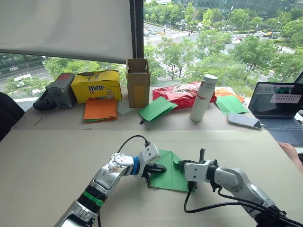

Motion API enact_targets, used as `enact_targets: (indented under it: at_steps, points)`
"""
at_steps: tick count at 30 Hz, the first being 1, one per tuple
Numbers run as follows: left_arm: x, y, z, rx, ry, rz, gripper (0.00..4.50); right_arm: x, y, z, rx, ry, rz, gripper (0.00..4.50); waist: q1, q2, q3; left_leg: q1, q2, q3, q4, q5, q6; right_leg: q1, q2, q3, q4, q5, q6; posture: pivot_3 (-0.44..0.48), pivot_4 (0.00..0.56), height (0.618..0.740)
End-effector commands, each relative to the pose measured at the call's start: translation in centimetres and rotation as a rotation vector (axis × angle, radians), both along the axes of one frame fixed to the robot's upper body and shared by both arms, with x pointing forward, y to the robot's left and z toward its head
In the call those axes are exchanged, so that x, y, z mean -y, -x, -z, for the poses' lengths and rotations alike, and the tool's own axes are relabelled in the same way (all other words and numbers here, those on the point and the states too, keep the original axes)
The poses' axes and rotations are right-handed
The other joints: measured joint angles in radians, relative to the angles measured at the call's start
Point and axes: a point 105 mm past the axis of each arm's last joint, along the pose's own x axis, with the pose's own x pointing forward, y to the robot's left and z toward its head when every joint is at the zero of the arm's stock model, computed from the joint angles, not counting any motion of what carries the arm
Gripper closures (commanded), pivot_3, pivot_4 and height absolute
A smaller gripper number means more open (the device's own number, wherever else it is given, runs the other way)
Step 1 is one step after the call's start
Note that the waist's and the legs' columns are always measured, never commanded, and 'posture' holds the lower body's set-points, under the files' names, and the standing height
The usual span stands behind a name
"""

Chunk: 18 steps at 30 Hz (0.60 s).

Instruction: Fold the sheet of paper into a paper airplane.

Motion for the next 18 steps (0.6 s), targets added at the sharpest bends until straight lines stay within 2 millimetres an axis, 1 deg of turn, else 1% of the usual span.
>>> enact_targets:
  at_steps: [1,3,6,9,11,14,18]
  points:
    - [0.5,-2.0,-3.3,0.068,0.079,-0.031,4.50,0.5,0.2,0.9,-0.018,0.033,-0.001,4.45,0.001,-0.002,0.001,0.000,0.000,0.000,0.000,0.000,0.000,0.000,0.000,0.000,0.000,0.000,0.000,0.000,0.150,0.740]
    - [0.8,-2.7,-3.4,0.106,0.057,-0.029,4.50,0.4,0.2,0.8,-0.016,0.030,-0.006,4.45,0.002,-0.003,0.002,0.000,0.000,0.000,0.000,0.001,-0.001,0.000,0.000,0.000,0.000,0.000,0.000,0.000,0.150,0.740]
    - [1.7,-3.5,-2.8,0.119,0.027,-0.022,4.50,0.2,0.1,0.8,-0.011,0.023,-0.007,4.45,0.001,-0.003,0.002,0.000,-0.001,0.000,0.000,0.001,-0.002,0.000,0.000,0.000,0.000,0.000,0.000,0.000,0.150,0.740]
    - [3.7,-4.5,-2.1,0.125,0.007,-0.021,4.50,-0.1,0.0,1.0,-0.010,0.018,-0.003,4.45,0.001,-0.003,0.002,0.000,-0.001,0.001,0.000,0.004,-0.007,0.000,0.001,0.000,0.000,0.000,0.000,0.000,0.150,0.740]
    - [4.7,-4.7,-1.7,0.130,-0.009,-0.013,4.50,-0.1,0.0,1.1,-0.009,0.019,-0.002,4.45,0.000,-0.004,0.002,0.000,-0.001,0.001,0.000,0.004,-0.007,0.000,0.001,0.000,0.000,0.000,0.000,0.000,0.150,0.740]
    - [5.3,-5.0,-1.2,0.123,-0.012,-0.013,4.50,0.0,0.1,1.0,-0.007,0.020,0.006,4.45,-0.002,-0.004,0.002,0.000,-0.001,0.001,0.000,0.004,-0.006,0.000,0.001,0.000,0.000,0.000,0.000,0.000,0.150,0.740]
    - [5.3,-5.3,-0.4,0.104,-0.033,-0.035,4.50,0.4,0.1,1.0,-0.006,0.024,0.019,4.45,-0.001,-0.004,0.002,0.000,0.000,0.001,0.000,0.003,-0.005,0.000,0.001,0.000,0.001,0.000,-0.001,0.000,0.150,0.740]
